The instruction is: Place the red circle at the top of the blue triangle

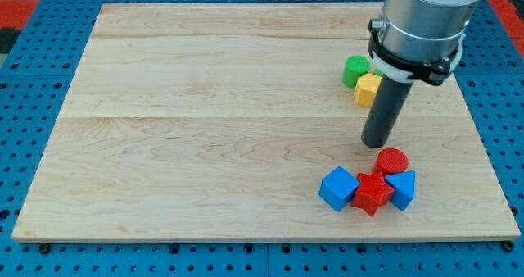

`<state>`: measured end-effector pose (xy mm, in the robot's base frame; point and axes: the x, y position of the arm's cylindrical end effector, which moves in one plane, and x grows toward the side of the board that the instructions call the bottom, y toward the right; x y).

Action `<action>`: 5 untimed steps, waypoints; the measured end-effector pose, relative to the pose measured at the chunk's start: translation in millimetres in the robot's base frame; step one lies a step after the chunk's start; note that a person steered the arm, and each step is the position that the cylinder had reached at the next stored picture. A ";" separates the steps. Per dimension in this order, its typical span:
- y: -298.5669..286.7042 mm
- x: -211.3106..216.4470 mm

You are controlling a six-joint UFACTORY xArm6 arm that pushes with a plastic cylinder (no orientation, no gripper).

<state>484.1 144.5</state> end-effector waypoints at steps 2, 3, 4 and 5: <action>17.7 -1.7; 34.1 -0.6; 59.4 14.5; 70.8 60.3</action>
